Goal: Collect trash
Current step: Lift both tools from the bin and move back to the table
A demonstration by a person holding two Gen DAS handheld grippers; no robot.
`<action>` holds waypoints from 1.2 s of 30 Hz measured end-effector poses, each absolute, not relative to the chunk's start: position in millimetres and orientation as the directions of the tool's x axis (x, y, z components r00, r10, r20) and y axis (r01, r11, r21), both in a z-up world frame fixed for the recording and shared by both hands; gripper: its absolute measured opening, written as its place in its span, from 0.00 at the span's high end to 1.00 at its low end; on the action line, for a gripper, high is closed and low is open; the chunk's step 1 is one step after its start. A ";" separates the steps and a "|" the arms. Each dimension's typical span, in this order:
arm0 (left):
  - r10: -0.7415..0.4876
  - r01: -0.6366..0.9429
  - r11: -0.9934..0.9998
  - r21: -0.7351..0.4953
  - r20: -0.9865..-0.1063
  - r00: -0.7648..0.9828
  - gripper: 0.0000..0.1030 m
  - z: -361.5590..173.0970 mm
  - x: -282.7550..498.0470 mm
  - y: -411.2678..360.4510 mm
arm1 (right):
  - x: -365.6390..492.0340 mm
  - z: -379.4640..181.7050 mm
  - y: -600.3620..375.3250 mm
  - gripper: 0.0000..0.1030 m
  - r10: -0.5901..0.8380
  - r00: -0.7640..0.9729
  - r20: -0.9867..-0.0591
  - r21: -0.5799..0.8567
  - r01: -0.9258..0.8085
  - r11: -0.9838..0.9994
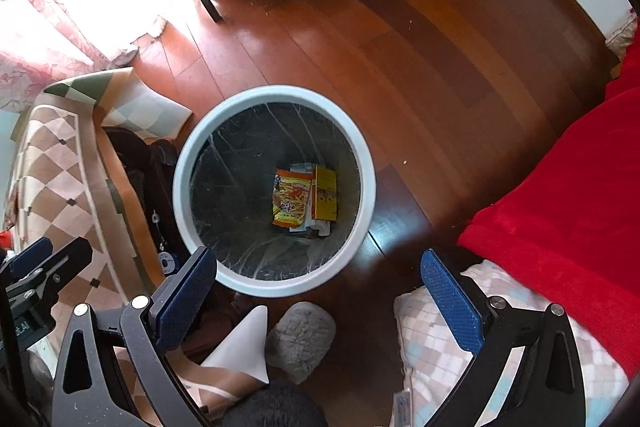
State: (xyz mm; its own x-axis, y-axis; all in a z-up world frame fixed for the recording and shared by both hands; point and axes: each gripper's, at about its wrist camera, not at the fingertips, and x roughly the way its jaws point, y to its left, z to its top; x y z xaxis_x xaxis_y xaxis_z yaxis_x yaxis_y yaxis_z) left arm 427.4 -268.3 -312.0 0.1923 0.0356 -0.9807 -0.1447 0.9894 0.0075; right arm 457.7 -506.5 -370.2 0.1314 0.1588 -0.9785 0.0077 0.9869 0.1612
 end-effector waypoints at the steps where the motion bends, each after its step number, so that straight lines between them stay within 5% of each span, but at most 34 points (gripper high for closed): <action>1: 0.035 -0.144 0.990 0.006 -0.979 0.202 0.06 -305.3 425.0 -268.7 | 455.3 -362.5 -507.8 0.00 0.156 0.141 -0.978 0.159 0.008 0.987; 23: 0.102 -0.201 0.979 0.012 -0.889 0.446 0.06 -149.1 315.4 -222.8 | 364.8 -168.9 -486.2 0.00 0.204 0.424 -0.882 0.231 0.012 0.973; 29: 0.185 -0.296 0.953 0.064 -0.897 0.402 0.06 -157.9 234.8 -153.3 | 314.3 -154.8 -421.2 0.00 0.300 0.377 -0.876 0.276 -0.119 0.954; 36: 0.294 -0.452 0.874 0.178 -0.935 0.199 0.06 -219.1 136.9 -52.0 | 252.0 -208.6 -300.6 0.00 0.369 0.186 -0.911 0.301 -0.313 0.901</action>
